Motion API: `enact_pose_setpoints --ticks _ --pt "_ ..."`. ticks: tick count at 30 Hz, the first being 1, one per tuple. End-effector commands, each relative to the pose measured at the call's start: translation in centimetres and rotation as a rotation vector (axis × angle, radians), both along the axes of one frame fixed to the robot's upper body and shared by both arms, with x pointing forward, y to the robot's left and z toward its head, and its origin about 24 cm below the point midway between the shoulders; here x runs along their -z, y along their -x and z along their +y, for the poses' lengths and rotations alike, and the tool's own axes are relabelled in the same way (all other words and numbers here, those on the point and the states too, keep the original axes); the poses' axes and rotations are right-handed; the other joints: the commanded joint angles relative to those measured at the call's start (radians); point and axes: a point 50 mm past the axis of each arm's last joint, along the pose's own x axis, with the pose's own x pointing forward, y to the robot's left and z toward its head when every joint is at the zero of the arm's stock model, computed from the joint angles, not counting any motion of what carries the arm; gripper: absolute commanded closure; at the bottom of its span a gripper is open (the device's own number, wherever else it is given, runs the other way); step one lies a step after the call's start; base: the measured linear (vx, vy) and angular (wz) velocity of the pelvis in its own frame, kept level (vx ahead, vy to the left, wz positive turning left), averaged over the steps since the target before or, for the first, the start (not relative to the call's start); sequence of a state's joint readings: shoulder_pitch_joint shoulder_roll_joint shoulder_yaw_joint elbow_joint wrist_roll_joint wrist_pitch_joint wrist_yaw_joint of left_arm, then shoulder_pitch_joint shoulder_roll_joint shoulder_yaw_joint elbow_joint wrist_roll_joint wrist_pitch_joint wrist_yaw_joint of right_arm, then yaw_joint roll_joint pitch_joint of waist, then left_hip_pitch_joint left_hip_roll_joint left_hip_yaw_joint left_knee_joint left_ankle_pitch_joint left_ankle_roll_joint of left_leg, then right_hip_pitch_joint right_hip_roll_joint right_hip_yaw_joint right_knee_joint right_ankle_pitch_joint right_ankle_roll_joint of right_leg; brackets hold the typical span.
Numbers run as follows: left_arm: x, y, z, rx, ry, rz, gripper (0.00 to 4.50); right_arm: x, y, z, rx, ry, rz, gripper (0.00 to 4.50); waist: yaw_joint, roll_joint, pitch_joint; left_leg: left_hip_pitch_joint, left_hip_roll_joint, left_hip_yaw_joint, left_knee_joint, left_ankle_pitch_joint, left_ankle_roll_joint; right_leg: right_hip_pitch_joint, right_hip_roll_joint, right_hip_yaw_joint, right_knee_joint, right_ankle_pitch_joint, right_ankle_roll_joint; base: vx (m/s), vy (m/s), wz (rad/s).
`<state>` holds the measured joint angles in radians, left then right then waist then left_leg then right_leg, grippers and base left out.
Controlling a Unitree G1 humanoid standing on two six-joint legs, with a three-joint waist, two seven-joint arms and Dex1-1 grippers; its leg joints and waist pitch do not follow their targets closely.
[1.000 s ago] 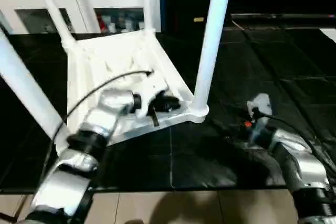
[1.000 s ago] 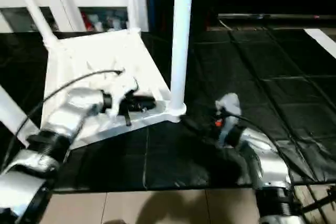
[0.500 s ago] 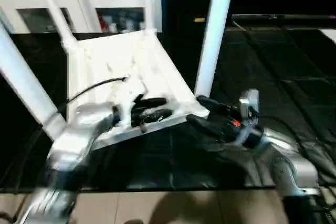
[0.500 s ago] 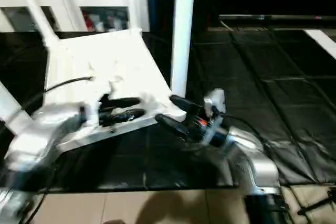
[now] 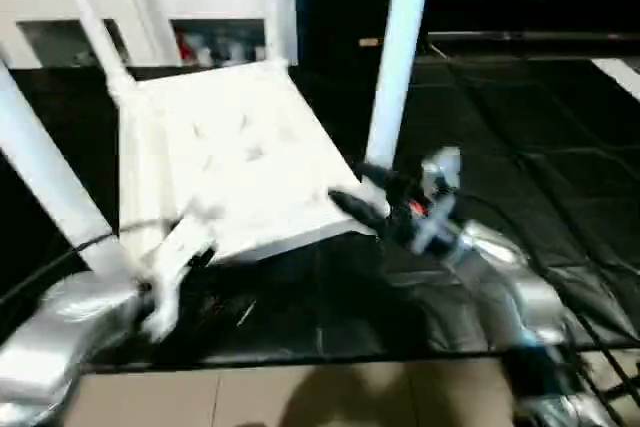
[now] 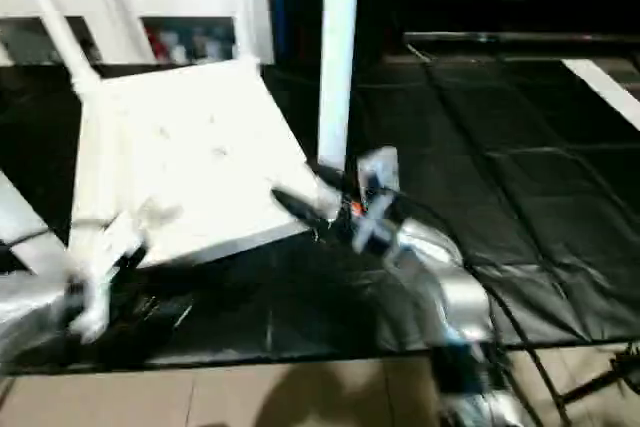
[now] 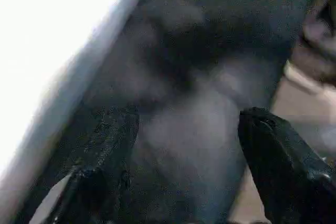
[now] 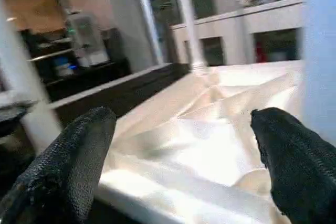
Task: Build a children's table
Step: Rotate table base
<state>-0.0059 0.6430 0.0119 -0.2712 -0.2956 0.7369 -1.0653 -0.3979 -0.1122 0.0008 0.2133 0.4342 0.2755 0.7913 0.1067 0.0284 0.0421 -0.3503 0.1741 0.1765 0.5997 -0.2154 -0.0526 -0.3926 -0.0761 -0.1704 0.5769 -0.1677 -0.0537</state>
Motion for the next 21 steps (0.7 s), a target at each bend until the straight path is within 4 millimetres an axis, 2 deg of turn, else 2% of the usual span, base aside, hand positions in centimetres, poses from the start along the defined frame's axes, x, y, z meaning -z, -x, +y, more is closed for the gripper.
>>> enact_pose_setpoints --ticks 1,2,3,5,6,8,9,10,11,12,13,14,15,16,18,19,21 --pt "-0.7 0.8 1.5 0.016 -0.034 0.026 0.78 -0.1 -2.0 -1.6 0.218 -0.007 0.01 0.0 -0.007 0.009 -0.049 0.01 0.072 -0.037 -0.085 -0.205 0.028 0.043 -0.105 0.089 -0.084 -0.4 -0.06 0.0 0.0 0.0" --pt "-0.7 0.8 1.5 0.016 -0.034 0.026 0.75 -0.1 -2.0 -1.6 0.218 -0.007 0.01 0.0 -0.012 0.011 -0.046 0.009 0.072 -0.038 -0.087 -0.216 0.024 0.043 -0.103 0.089 -0.084 -0.409 -0.063 0.0 0.0 0.0" --pt "-1.1 1.3 2.3 0.022 -0.048 0.051 0.68 0.1 -2.8 -2.6 0.319 -0.011 0.02 0.0 -0.011 0.009 -0.046 0.018 0.074 -0.036 -0.087 -0.226 0.017 0.04 -0.104 0.091 -0.087 -0.419 -0.062 0.0 0.0 0.0" --pt "-1.7 1.8 2.9 0.028 -0.051 0.076 0.46 0.2 -3.4 -3.6 0.383 -0.011 0.011 0.0 -0.011 0.013 -0.041 0.032 0.073 -0.029 -0.085 -0.261 0.001 0.028 -0.1 0.096 -0.089 -0.426 -0.078 0.0 0.0 0.0" --pt "-1.7 1.8 2.9 0.028 -0.051 0.076 0.38 0.2 -3.4 -3.6 0.383 -0.011 0.011 0.0 -0.011 0.01 -0.04 0.033 0.074 -0.032 -0.088 -0.283 -0.006 0.03 -0.099 0.099 -0.084 -0.429 -0.088 -0.004 0.009 0.18" --pt "-2.5 2.7 3.5 0.037 -0.045 0.129 0.25 0.4 -4.4 -5.7 0.524 0.005 0.016 0.0 -0.011 0.011 -0.041 0.032 0.075 -0.032 -0.092 -0.288 -0.009 0.031 -0.096 0.103 -0.077 -0.41 -0.098 0.0 0.0 0.0" --pt "-2.6 2.9 3.6 0.04 -0.045 0.138 0.25 0.4 -4.5 -6.1 0.547 0.007 0.019 0.0 -0.011 0.012 -0.043 0.032 0.077 -0.031 -0.091 -0.285 -0.015 0.031 -0.098 0.105 -0.072 -0.391 -0.108 0.0 0.0 0.0" --pt "-2.7 3.3 3.8 0.045 -0.048 0.154 0.15 0.4 -4.7 -6.6 0.575 0.015 0.019 0.0 -0.013 0.01 -0.042 0.027 0.074 -0.029 -0.093 -0.277 -0.012 0.035 -0.095 0.107 -0.069 -0.372 -0.117 0.0 0.0 0.0" --pt "-2.7 3.3 3.8 0.045 -0.048 0.154 0.06 0.4 -4.7 -6.6 0.575 0.015 0.019 0.0 -0.011 0.008 -0.043 0.032 0.072 -0.025 -0.09 -0.264 -0.011 0.03 -0.094 0.111 -0.066 -0.348 -0.125 0.0 0.0 0.0" --pt "-2.9 3.6 4.1 0.047 -0.052 0.167 0.06 0.4 -4.9 -7.2 0.607 0.033 0.019 0.0 -0.012 0.007 -0.043 0.03 0.071 -0.024 -0.089 -0.255 -0.008 0.033 -0.094 0.112 -0.064 -0.336 -0.131 0.0 0.0 0.0" --pt "-3.1 3.7 4.7 0.024 -0.079 0.162 0.06 0.4 -5.0 -7.8 0.612 0.047 0.011 0.0 -0.014 0.005 -0.047 0.015 0.069 -0.027 -0.088 -0.212 0.009 0.045 -0.096 0.111 -0.054 -0.303 -0.141 0.0 0.0 0.0" --pt "-3.2 3.7 4.9 0.016 -0.087 0.158 0.06 0.4 -5.0 -7.9 0.612 0.05 0.009 0.0 -0.015 0.005 -0.048 0.016 0.069 -0.025 -0.088 -0.204 0.015 0.044 -0.094 0.111 -0.055 -0.296 -0.141 0.0 0.0 0.0" --pt "-3.3 3.6 5.4 -0.002 -0.107 0.139 0.06 0.4 -5.0 -8.0 0.604 0.056 0.005 0.0 -0.018 0.003 -0.047 0.013 0.068 -0.025 -0.086 -0.195 0.021 0.046 -0.093 0.111 -0.054 -0.285 -0.143 0.0 0.0 0.0" --pt "-3.5 3.1 6.1 -0.042 -0.135 0.103 0.06 0.4 -4.9 -8.0 0.58 0.071 -0.004 0.0 -0.022 -0.007 -0.047 0.007 0.066 -0.023 -0.082 -0.166 0.041 0.051 -0.095 0.111 -0.055 -0.27 -0.146 0.0 0.0 0.0" --pt "-3.9 2.4 7.1 -0.092 -0.177 0.058 0.06 0.8 -4.3 -7.6 0.482 0.131 0.001 0.0 -0.02 -0.008 -0.044 0.006 0.061 -0.022 -0.079 -0.165 0.062 0.053 -0.096 0.11 -0.062 -0.317 -0.13 0.0 0.0 0.0" --pt "-4.6 1.5 8.0 -0.135 -0.198 -0.004 0.06 1.5 -3.5 -7.0 0.36 0.201 0.002 0.0 -0.017 -0.003 -0.044 0.006 0.059 -0.024 -0.077 -0.164 0.067 0.053 -0.094 0.108 -0.062 -0.33 -0.123 0.0 0.0 0.0" --pt "-4.9 1.2 8.2 -0.15 -0.194 -0.026 0.06 1.9 -3.3 -6.8 0.316 0.228 0.002 0.0 -0.015 -0.003 -0.045 0.007 0.063 -0.026 -0.077 -0.157 0.07 0.053 -0.095 0.107 -0.064 -0.339 -0.11 0.0 0.0 0.0"
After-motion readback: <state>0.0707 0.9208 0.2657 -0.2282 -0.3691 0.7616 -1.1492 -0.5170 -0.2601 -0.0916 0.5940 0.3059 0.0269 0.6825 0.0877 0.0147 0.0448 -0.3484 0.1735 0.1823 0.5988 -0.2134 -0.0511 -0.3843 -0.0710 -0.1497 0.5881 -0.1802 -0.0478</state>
